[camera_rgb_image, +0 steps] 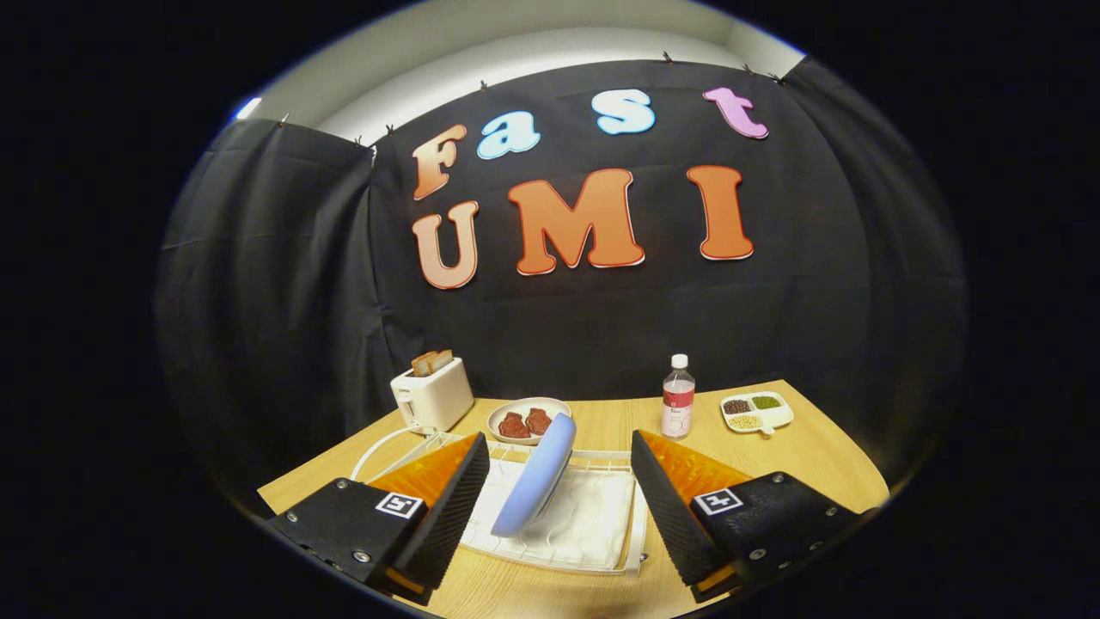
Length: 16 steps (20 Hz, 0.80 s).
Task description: Take the plate from the dish rack, then take the spoon from the basket and place it into the plate.
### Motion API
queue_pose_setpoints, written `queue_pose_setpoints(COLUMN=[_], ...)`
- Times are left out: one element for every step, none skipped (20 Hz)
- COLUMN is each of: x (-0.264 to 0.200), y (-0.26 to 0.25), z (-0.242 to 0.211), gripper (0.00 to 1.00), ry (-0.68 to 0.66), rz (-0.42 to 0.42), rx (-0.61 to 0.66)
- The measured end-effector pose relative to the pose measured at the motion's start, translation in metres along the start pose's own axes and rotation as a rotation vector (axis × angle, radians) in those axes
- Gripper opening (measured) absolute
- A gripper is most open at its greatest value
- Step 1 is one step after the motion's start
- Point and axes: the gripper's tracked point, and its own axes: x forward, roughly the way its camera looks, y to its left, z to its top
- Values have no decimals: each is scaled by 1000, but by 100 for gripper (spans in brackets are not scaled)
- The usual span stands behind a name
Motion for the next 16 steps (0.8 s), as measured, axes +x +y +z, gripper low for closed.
queue_pose_setpoints(x=[8,14,21,28,34,40,48,55,61,68,73,80,86,95,100,107], y=[1,1,2,0,-2,-4,-4,-4,-3,-1,1,2,2,-1,1,3], z=[-2,-2,-4,-5,-8,-8,-9,-12,-15,-18,-23,-28,-33,-37,-44,-51], gripper=[99,98,98,98,98,98,97,97,97,96,96,95,94,92,90,89], ry=[28,59,90,123,150,178,207,242,281,322,363,409,448,481,519,552], rz=[14,24,27,25,22,16,8,7,1,4,3,-3,-24,-49,-45,-47], rx=[22,43,59,68,71,73,71,64,58,53,47,47,47,54,54,59])
